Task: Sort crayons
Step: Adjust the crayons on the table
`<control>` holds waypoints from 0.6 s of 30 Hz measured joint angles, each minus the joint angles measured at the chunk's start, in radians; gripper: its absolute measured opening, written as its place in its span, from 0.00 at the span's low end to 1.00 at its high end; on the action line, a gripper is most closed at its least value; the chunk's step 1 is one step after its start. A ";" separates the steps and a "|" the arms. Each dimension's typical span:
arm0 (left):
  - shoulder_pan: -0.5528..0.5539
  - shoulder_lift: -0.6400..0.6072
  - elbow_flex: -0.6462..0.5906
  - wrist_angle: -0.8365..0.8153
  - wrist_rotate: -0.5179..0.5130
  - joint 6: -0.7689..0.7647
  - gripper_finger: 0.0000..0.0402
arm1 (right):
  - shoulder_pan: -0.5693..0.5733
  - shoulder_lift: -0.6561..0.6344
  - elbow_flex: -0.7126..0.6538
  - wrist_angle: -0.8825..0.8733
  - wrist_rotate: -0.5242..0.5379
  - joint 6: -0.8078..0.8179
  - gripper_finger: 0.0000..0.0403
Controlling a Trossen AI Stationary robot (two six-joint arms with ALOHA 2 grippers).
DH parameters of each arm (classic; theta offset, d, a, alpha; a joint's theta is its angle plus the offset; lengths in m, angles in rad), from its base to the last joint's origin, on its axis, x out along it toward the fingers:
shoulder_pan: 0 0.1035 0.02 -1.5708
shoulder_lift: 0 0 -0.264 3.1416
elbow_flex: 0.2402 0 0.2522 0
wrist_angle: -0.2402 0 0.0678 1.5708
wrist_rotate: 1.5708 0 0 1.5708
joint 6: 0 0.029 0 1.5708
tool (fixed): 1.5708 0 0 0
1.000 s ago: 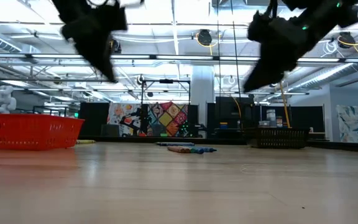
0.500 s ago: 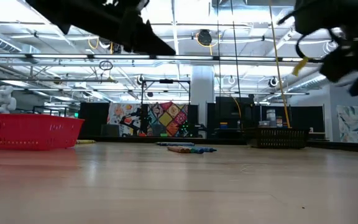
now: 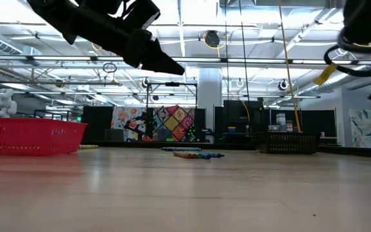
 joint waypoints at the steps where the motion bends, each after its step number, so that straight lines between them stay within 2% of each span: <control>1: 0.000 0.000 0.000 0.000 0.000 0.000 0.34 | 0.015 0.008 0.000 -0.001 0.013 0.009 0.01; 9: 0.000 0.000 0.000 0.004 0.000 0.000 0.34 | 0.119 0.014 -0.065 0.001 0.012 0.061 0.00; 18: 0.000 0.000 0.000 0.010 0.000 -0.002 0.34 | 0.158 0.013 -0.135 0.058 0.010 0.084 0.00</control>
